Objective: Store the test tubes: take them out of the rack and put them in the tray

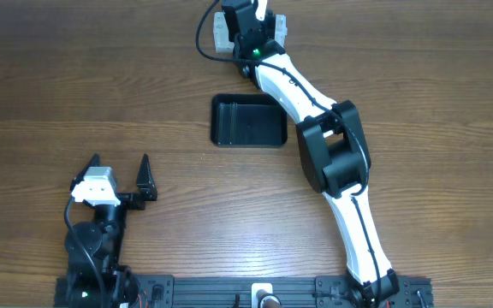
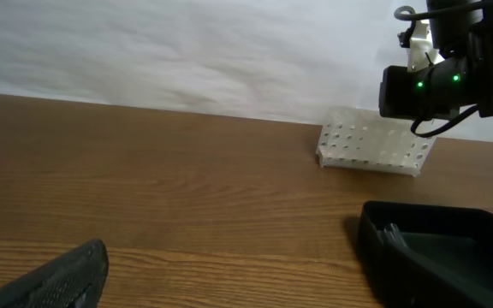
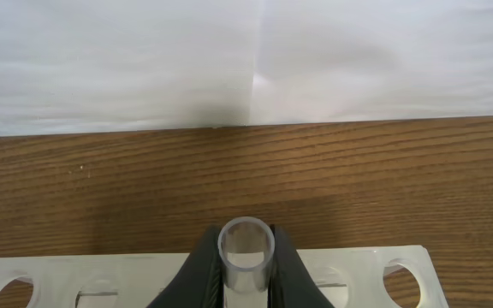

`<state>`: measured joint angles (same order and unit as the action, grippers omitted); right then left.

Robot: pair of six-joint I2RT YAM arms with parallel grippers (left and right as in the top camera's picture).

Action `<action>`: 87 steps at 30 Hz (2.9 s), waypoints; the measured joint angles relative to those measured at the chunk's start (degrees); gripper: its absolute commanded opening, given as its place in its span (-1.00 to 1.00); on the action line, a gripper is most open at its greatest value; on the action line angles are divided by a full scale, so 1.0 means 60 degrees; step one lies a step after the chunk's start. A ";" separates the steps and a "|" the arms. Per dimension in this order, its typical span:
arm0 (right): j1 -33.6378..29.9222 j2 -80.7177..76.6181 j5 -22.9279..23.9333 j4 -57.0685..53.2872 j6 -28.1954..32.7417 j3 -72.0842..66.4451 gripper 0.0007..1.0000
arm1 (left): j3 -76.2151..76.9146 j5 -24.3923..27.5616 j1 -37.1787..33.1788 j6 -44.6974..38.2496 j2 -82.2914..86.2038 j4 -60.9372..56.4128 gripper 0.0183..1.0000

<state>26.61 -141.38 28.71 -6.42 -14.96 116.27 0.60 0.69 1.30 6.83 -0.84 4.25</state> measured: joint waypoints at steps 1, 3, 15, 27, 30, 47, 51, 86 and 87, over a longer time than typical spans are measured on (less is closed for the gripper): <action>0.0000 0.0000 -0.0004 0.0000 0.0007 0.0000 -0.89 | 0.0000 0.0000 0.0000 0.0000 0.0000 0.0000 1.00; 0.0000 0.0000 0.0000 -0.0004 0.0033 0.0000 -0.90 | 0.0000 0.0000 0.0000 0.0000 0.0000 0.0000 1.00; 0.0000 0.1158 0.0040 -0.0510 0.0215 -0.0004 -0.91 | 0.0000 0.0000 0.0000 0.0000 0.0000 0.0000 1.00; 0.0193 0.5497 -0.0302 -0.4360 -0.0219 0.0379 -0.95 | 0.0000 0.0000 0.0000 0.0000 0.0000 0.0000 1.00; 0.0390 0.5508 -0.1173 -0.6561 -0.0736 0.0386 -0.93 | 0.0000 0.0000 0.0000 0.0000 0.0000 0.0000 1.00; 0.0521 0.2918 -0.3286 -0.7828 -0.2379 -0.1472 -0.96 | 0.0000 0.0000 0.0000 0.0000 0.0000 0.0000 1.00; 0.0590 0.2805 -0.3308 -0.7679 -0.2532 -0.1472 -0.96 | 0.0000 0.0000 0.0000 0.0000 0.0000 0.0000 1.00; 0.0969 0.1821 -0.3308 -0.7428 -0.2798 -0.1472 -0.86 | 0.0000 0.0000 0.0000 0.0000 0.0000 0.0000 1.00; 0.0980 0.1821 -0.3308 -0.7428 -0.2794 -0.1472 -0.86 | 0.0000 0.0000 0.0000 0.0000 0.0000 0.0000 1.00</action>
<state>32.49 -130.45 8.86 -50.98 -31.73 107.44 0.60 0.69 1.30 6.83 -0.84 4.25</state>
